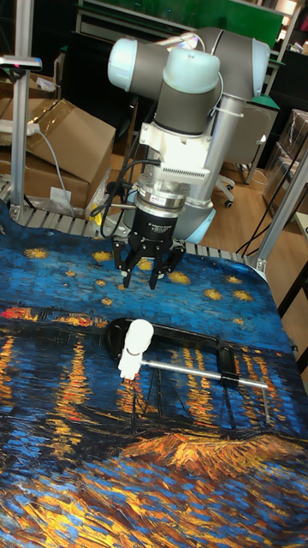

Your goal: Take out the light bulb by rotating it

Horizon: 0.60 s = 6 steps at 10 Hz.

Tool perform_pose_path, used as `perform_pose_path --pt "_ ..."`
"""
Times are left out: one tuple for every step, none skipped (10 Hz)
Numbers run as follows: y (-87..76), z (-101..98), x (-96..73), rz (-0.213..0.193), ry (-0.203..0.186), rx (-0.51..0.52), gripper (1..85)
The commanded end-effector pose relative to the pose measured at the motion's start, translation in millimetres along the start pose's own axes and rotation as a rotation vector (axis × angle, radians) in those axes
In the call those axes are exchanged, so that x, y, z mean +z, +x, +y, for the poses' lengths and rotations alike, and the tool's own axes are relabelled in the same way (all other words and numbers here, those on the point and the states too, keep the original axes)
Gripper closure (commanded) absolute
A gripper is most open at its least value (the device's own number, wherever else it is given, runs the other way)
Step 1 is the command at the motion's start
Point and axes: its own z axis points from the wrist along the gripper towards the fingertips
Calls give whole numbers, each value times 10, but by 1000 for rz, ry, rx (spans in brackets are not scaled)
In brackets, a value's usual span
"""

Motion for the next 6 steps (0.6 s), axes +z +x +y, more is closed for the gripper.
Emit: perform_pose_path --pt "-7 25 -13 -3 -12 3 360" --pt "-9 36 -11 1 -11 11 360" --pt "-34 72 -4 4 -10 15 360" --pt "-60 115 13 3 -13 19 360" --pt "-91 150 42 1 -16 20 357" --pt "-131 157 81 1 -16 19 357"
